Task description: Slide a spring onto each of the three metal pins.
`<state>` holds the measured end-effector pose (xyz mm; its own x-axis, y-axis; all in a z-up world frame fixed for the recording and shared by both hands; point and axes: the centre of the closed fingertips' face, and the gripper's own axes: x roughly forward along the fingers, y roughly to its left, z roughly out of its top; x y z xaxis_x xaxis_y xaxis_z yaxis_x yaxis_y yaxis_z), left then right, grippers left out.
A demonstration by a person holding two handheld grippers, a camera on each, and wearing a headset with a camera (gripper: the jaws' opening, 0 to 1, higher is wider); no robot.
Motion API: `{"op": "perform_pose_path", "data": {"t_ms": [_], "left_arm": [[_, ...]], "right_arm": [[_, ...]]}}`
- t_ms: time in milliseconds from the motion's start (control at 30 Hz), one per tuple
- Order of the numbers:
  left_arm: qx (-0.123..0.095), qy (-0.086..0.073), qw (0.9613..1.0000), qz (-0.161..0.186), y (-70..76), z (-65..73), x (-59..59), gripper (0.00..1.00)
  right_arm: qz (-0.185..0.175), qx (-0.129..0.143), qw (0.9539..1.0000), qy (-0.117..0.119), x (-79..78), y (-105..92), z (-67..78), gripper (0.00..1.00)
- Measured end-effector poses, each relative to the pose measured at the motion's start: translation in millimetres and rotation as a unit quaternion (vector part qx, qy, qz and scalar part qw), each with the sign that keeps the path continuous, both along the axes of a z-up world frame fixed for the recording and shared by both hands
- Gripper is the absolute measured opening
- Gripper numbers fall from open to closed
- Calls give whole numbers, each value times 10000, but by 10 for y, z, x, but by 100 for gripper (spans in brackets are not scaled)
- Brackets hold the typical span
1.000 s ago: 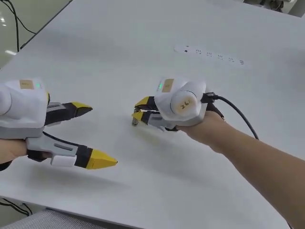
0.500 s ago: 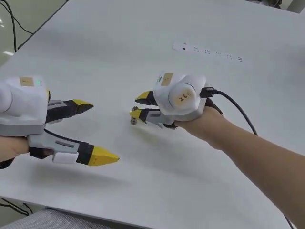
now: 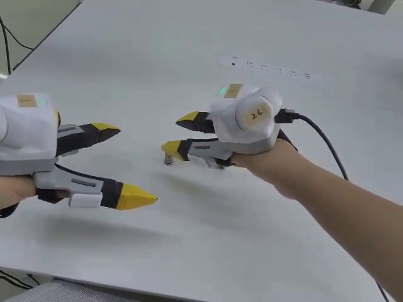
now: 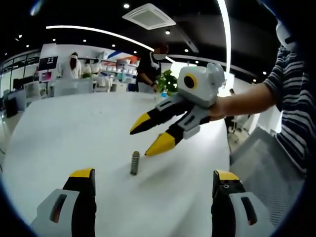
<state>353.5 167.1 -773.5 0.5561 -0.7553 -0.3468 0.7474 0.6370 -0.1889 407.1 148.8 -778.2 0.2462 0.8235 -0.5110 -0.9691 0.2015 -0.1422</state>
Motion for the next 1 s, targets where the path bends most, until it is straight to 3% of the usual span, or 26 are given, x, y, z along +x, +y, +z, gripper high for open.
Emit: {"op": "perform_pose_path", "data": {"t_ms": [367,700,1000], "left_arm": [[-79,-103,9999,13,-30,97,54,97],[-110,-204,9997,-43,-85,178,91,98],[-87,-244,9996,-96,-109,232,88,98]], "right_arm": [[-380,419,9983,113,-42,-346,145,43],[-729,883,9932,209,-73,-748,273,56],[-946,1126,9888,240,-159,-1166,345,65]]}}
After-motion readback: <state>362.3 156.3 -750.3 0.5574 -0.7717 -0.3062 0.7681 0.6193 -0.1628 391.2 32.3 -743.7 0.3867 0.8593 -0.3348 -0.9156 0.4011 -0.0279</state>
